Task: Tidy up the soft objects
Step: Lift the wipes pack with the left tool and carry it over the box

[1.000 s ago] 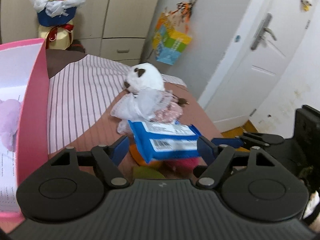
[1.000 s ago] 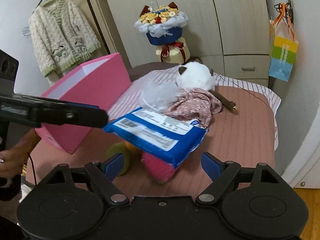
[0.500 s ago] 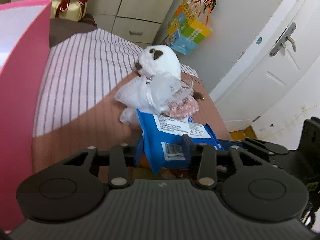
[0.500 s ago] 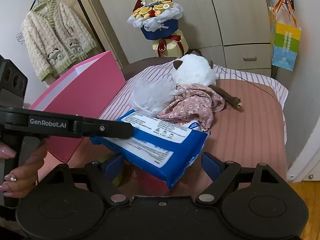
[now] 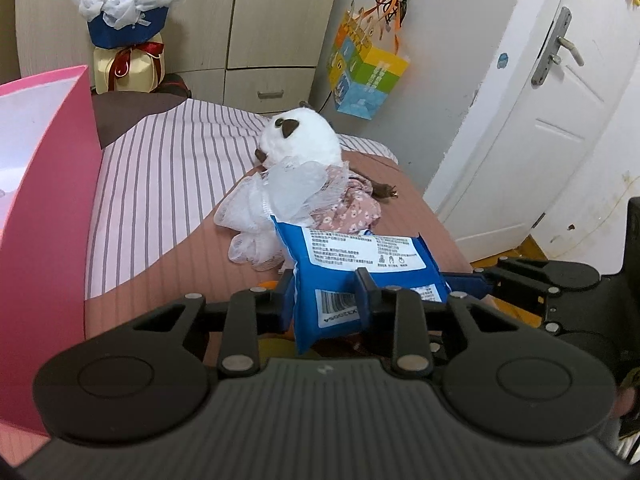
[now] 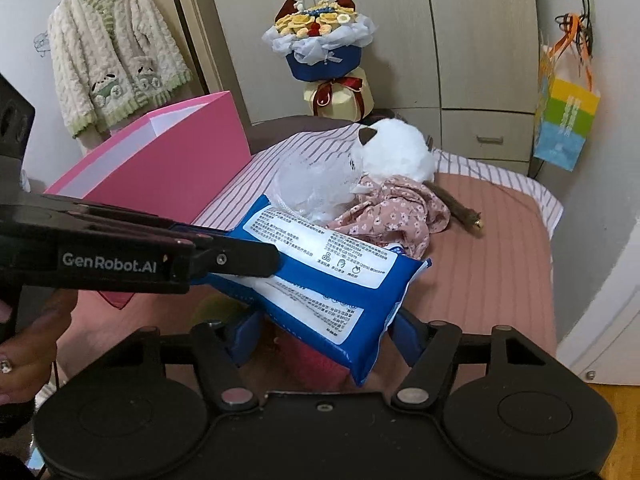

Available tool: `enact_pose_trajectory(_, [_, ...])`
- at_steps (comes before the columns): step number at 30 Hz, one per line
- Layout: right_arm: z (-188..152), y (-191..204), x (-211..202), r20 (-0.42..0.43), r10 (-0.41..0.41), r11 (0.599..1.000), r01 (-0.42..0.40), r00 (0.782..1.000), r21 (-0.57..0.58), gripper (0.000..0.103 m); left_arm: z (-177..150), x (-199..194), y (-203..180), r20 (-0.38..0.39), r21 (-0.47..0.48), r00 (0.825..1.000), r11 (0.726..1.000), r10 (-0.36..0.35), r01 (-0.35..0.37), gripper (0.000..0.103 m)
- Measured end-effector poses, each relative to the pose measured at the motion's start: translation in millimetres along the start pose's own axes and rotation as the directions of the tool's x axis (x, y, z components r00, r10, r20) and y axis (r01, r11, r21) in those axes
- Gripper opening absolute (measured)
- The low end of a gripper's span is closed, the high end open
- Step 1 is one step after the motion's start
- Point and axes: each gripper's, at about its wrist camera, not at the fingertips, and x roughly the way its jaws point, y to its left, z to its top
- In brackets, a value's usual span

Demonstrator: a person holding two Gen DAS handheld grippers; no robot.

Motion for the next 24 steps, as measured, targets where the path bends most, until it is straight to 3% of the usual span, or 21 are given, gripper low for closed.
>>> enact_pose_trajectory(14, [-1.9, 46.5, -49.9, 0.062, -0.046, 0.99, 0.054, 0.997, -0.132, 0.07, -12.2, -63.4, -14.7, 0.048, 0.05, 0.999, 0.999, -0.011, 0.009, 0.029])
enact_pose_trajectory(24, [-22.2, 98.2, -75.1, 0.055, -0.029, 0.965, 0.043, 0.998, -0.259, 0.069, -38.3, -115.5, -2.6, -0.016, 0.097, 1.0, 0.995, -0.008, 0.009, 0.029])
